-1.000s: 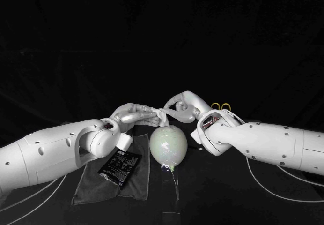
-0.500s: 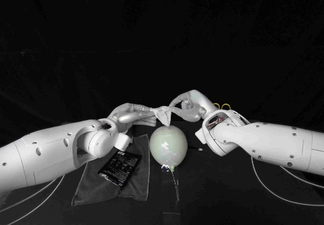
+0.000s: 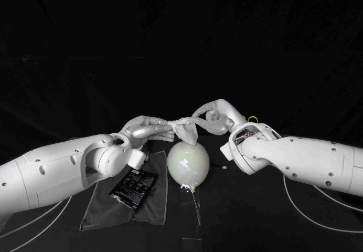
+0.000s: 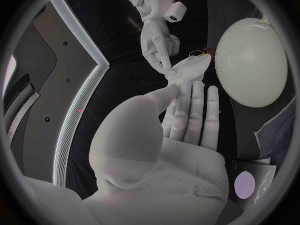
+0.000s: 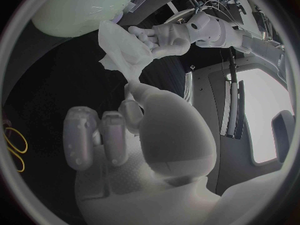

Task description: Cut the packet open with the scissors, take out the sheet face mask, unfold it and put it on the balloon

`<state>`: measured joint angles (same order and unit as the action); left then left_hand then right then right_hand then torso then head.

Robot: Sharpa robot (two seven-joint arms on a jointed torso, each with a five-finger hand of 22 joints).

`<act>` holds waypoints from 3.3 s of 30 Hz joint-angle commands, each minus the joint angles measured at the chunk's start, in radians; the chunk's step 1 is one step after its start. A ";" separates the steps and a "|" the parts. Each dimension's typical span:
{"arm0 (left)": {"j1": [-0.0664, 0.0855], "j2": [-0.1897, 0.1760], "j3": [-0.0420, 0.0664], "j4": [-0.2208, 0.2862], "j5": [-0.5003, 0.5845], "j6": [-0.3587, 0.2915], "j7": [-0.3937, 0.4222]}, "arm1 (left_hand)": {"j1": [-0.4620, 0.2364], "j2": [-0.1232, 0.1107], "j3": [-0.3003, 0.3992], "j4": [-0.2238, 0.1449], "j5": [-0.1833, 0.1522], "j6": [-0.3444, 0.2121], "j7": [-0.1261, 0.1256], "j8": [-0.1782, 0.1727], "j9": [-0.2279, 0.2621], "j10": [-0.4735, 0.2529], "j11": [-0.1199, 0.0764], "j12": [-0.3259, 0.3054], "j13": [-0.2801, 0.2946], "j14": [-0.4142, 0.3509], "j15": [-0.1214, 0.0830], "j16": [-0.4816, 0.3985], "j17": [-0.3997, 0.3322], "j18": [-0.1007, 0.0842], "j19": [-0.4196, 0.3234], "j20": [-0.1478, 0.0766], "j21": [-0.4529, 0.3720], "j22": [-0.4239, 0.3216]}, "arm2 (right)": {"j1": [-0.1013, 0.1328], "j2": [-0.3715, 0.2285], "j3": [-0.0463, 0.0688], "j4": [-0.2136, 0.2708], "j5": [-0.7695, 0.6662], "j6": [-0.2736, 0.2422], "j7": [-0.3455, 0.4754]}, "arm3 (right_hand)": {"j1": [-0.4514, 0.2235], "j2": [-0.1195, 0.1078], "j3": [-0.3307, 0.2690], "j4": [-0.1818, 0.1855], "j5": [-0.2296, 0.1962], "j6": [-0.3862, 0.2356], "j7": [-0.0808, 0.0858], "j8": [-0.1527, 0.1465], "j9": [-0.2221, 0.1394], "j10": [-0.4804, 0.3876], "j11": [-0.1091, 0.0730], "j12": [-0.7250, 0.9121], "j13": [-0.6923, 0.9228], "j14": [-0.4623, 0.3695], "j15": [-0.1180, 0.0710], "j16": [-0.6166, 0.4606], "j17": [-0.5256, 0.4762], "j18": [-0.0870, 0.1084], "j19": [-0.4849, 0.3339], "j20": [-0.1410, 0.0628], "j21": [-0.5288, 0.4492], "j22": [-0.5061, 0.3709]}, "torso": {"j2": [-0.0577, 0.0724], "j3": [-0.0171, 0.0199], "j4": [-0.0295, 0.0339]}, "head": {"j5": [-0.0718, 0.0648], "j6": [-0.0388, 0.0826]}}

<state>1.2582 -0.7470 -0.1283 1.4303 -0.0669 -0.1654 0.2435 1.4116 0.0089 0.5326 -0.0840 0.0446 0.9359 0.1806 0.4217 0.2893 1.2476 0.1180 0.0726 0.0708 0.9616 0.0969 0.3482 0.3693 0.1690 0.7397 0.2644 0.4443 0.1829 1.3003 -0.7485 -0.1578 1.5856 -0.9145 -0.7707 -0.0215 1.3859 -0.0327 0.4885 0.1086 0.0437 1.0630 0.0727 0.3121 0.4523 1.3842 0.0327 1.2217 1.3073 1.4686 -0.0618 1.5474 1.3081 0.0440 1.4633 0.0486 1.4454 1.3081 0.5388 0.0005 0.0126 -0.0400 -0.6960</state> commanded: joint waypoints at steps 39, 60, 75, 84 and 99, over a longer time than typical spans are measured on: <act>0.001 0.010 0.001 0.005 -0.048 0.034 -0.005 | -0.074 -0.090 -0.019 0.013 0.003 -0.109 0.032 -0.077 0.070 -0.154 0.048 -0.013 -0.009 -0.063 0.039 -0.014 -0.008 0.004 -0.039 0.020 -0.028 -0.018 | 0.002 0.018 0.017 0.006 0.014 -0.012 0.012 | -0.003 0.009 0.008 -0.004 0.005 0.008 -0.006 0.025 0.036 0.061 -0.042 0.001 0.013 0.096 -0.008 0.006 0.242 -0.019 0.057 -0.007 0.010 0.230 | 0.000 -0.0006 0.0008 | -0.005 0.006; 0.001 0.015 0.001 0.003 -0.110 -0.012 -0.073 | -0.128 -0.167 -0.087 0.070 0.004 -0.072 0.034 -0.076 0.050 -0.162 0.047 0.052 0.013 -0.125 0.043 0.062 0.022 0.002 -0.023 0.024 -0.090 -0.062 | 0.002 0.023 0.018 0.029 0.015 -0.023 0.019 | -0.003 0.009 0.008 -0.004 0.005 0.008 -0.006 0.025 0.036 0.061 -0.042 0.001 0.013 0.096 -0.008 0.006 0.242 -0.019 0.057 -0.007 0.010 0.230 | 0.000 0.0002 -0.0001 | -0.004 0.008; 0.001 0.014 0.001 -0.006 -0.056 -0.028 -0.076 | -0.284 -0.059 -0.158 0.347 0.005 0.030 -0.020 -0.035 0.051 -0.074 -0.002 0.139 0.040 -0.103 0.003 0.168 0.055 0.013 0.043 0.018 -0.102 -0.078 | 0.004 0.004 0.021 0.046 0.015 -0.015 0.015 | -0.005 0.008 0.011 -0.007 0.005 0.007 -0.006 0.028 0.038 0.063 -0.042 0.003 0.015 0.096 -0.008 0.006 0.242 -0.019 0.057 -0.008 0.011 0.230 | 0.000 -0.0005 0.0010 | -0.004 0.010; 0.001 0.015 0.001 -0.009 -0.030 -0.024 -0.068 | -0.091 -0.022 -0.060 0.250 0.005 0.037 -0.042 -0.023 0.059 -0.060 -0.018 0.143 0.039 -0.115 -0.008 0.191 0.053 0.013 0.055 0.017 -0.116 -0.090 | 0.004 0.002 0.021 0.056 0.015 -0.007 0.013 | -0.005 0.008 0.011 -0.007 0.005 0.007 -0.006 0.028 0.038 0.063 -0.042 0.003 0.015 0.096 -0.008 0.006 0.242 -0.019 0.057 -0.008 0.011 0.230 | 0.000 -0.0005 0.0010 | -0.002 0.007; 0.001 0.017 0.001 -0.010 -0.024 -0.014 -0.066 | -0.061 -0.100 -0.046 0.187 0.004 0.030 -0.035 -0.002 0.079 -0.057 -0.011 0.125 0.025 -0.121 -0.001 0.201 0.044 0.013 0.067 0.017 -0.122 -0.095 | 0.004 0.006 0.021 0.052 0.015 0.000 0.006 | -0.005 0.008 0.011 -0.007 0.005 0.007 -0.006 0.028 0.038 0.063 -0.042 0.003 0.015 0.096 -0.008 0.006 0.242 -0.019 0.057 -0.008 0.011 0.230 | -0.001 -0.0002 0.0003 | 0.000 0.005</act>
<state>1.2583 -0.7321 -0.1284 1.4189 -0.1021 -0.1889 0.1670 1.3568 -0.0910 0.4920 0.0995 0.0464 0.9716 0.1454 0.4146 0.3685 1.1888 0.1018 0.2033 0.0964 0.8455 0.0946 0.5452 0.4148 0.1712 0.7990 0.2808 0.3280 0.0880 1.3032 -0.7438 -0.1381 1.6382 -0.8943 -0.7838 -0.0175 1.3820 -0.0367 0.4949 0.0992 0.0436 1.0612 0.0710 0.3175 0.4523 1.3841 0.0326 1.2210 1.3079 1.4684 -0.0625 1.5499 1.3074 0.0421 1.4626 0.0429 1.4532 1.3077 0.5389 0.0000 0.0132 -0.0401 -0.6906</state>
